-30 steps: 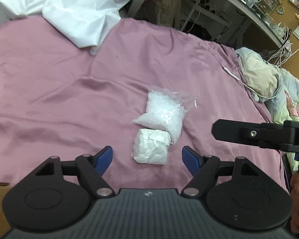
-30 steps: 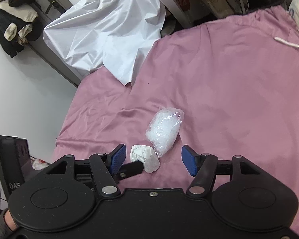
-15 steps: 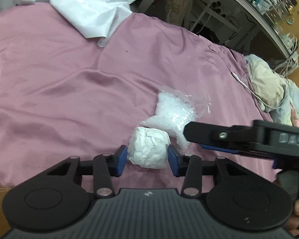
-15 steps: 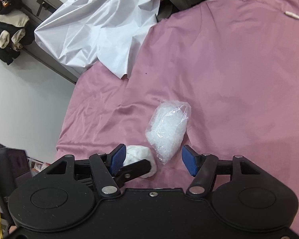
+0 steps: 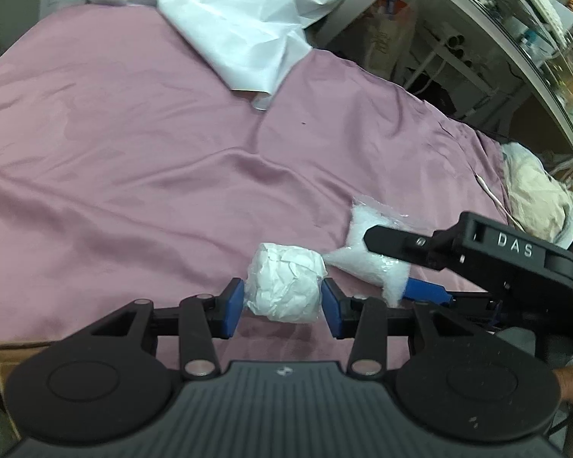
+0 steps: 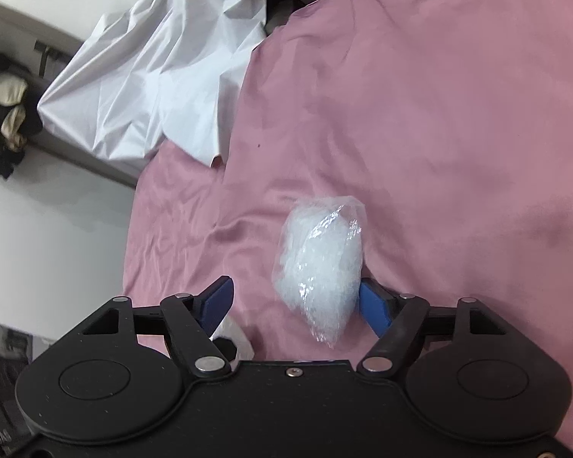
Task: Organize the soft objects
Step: 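Grasp the white cloth bundle with the left gripper while the right grasps the fluff bag, then carry the white bundle and fluff bag over the box with both grippers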
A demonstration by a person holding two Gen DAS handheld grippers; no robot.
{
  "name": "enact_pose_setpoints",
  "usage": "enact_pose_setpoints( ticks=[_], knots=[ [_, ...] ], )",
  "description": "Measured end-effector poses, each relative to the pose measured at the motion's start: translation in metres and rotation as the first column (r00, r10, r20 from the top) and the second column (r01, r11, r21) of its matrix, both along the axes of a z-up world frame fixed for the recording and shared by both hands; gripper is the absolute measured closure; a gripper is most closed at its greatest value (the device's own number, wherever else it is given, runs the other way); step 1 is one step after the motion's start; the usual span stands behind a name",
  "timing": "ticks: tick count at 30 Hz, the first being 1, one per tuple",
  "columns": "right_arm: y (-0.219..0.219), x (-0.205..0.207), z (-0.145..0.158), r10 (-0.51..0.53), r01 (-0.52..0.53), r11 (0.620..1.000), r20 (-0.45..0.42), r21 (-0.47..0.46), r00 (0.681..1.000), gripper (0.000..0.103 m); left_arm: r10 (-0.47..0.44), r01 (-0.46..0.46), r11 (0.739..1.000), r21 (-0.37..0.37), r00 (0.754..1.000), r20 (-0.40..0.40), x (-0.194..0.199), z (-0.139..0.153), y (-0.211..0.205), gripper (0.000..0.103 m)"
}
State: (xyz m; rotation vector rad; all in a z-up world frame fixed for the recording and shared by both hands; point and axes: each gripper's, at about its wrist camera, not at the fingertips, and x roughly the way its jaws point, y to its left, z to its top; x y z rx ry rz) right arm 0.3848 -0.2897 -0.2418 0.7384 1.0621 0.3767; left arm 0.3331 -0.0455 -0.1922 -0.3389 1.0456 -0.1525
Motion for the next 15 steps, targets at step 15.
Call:
enact_pose_setpoints(
  ticks=[15],
  knots=[
    [-0.024,-0.031,0.039,-0.071,0.073,0.993,0.026,-0.092,0.997,0.073,0.021,-0.022,1.0,0.015,0.998,0.066,-0.006,0.03,0.009,0.06]
  ],
)
